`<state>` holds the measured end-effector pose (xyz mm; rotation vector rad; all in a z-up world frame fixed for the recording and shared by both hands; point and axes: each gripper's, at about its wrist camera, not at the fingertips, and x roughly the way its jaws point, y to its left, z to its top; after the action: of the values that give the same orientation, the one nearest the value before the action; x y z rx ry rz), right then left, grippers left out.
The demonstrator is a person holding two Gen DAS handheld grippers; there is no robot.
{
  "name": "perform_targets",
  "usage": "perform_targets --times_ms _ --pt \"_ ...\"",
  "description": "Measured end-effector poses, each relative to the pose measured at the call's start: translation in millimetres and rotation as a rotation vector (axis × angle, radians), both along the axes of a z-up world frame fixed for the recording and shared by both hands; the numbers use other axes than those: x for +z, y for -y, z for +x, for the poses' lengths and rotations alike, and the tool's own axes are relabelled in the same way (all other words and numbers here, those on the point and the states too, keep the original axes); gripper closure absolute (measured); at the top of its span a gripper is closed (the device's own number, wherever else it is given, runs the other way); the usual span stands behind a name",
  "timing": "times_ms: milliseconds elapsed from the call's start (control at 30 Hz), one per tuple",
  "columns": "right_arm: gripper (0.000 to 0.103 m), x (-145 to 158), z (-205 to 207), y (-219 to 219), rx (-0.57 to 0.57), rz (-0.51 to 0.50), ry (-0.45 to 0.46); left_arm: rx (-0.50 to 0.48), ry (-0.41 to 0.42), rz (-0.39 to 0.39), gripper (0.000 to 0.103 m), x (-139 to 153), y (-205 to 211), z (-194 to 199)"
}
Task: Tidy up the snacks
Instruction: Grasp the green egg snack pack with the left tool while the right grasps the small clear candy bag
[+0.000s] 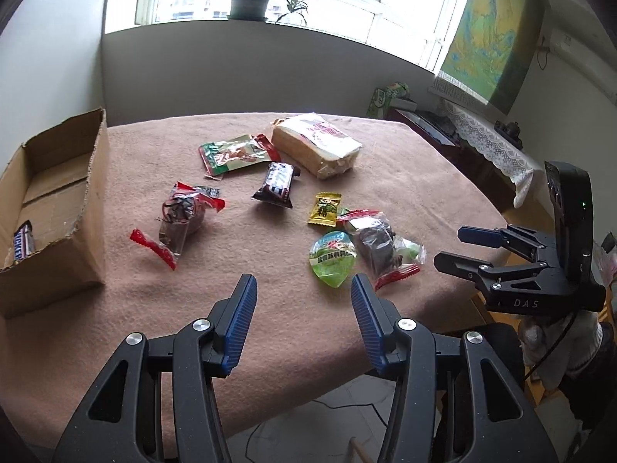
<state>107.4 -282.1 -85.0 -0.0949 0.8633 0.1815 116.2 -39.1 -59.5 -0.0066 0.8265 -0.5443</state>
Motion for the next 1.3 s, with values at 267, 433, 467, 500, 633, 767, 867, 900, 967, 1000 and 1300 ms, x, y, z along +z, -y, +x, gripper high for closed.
perform_targets --times_ms 267,433,467,500,633,767,867,900,967,1000,1300 --pt "0.049 -15 17 3 0.03 0.006 -0.033 -0.022 -0.025 0.041 0.053 -15 27 13" --pt "0.054 -16 28 2 0.044 0.018 -0.031 -0.033 -0.03 0.076 0.053 -23 36 19" --pt "0.054 -16 29 1 0.049 0.017 -0.031 -0.036 -0.032 0.082 0.053 -24 38 20" --pt "0.054 -16 31 -1 0.053 0.015 -0.03 -0.036 -0.033 0.088 0.053 -25 39 21" --pt "0.059 -18 34 -7 0.063 -0.002 -0.026 -0.042 -0.037 0.103 0.053 -30 45 27" --pt "0.064 -18 35 -10 0.068 -0.007 -0.024 -0.036 -0.056 0.107 0.053 -36 49 36" --pt "0.072 -18 36 -11 0.072 -0.009 -0.025 -0.031 -0.053 0.101 0.053 -37 48 40" --pt "0.075 -18 37 -11 0.074 -0.009 -0.025 -0.031 -0.051 0.1 0.054 -37 48 41" --pt "0.078 -18 36 -11 0.074 -0.007 -0.027 -0.032 -0.05 0.098 0.059 -37 48 41" --pt "0.078 -18 36 -10 0.074 -0.004 -0.027 -0.034 -0.049 0.097 0.065 -37 48 41" --pt "0.079 -15 31 -8 0.06 0.006 -0.018 -0.016 -0.039 0.094 0.071 -36 42 40"
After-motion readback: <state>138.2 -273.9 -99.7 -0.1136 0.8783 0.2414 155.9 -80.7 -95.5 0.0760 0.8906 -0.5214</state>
